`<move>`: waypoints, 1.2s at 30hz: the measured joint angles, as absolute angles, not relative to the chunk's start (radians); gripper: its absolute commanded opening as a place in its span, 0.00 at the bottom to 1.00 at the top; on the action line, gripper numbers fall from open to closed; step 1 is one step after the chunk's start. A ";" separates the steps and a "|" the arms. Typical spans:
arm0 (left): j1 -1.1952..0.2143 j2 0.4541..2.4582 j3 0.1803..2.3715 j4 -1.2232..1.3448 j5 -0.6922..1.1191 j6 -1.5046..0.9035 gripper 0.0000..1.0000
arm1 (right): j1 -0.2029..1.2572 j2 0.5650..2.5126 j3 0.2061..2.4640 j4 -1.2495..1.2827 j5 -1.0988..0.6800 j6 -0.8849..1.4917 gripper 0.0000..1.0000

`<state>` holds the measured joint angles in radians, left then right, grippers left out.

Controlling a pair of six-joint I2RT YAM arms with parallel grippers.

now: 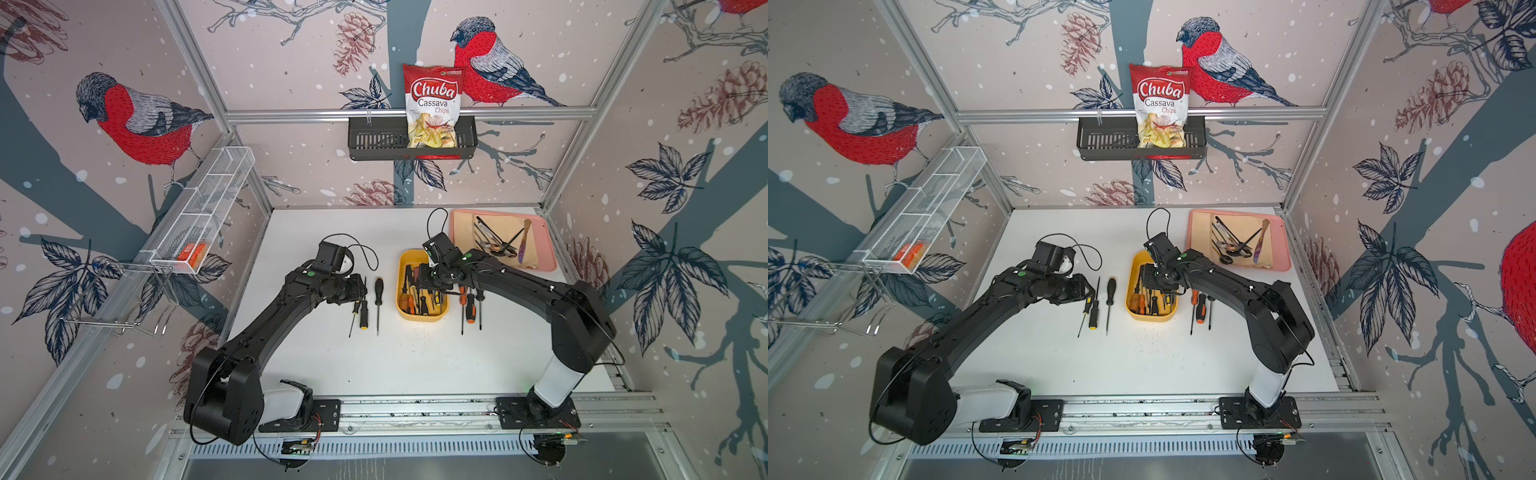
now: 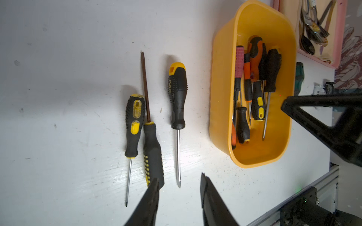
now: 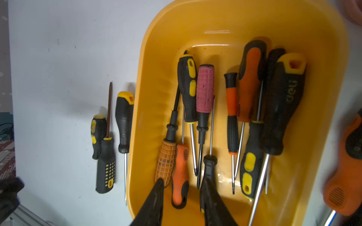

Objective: Take out the screwdriver from the storage box
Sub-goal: Pick up the screwdriver from the storage box.

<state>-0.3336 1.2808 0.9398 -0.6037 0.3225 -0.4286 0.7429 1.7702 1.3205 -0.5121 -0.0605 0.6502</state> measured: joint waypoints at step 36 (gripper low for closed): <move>-0.350 1.213 0.820 -0.527 0.417 -0.473 0.39 | 0.687 2.194 1.676 -0.661 -0.025 0.623 0.30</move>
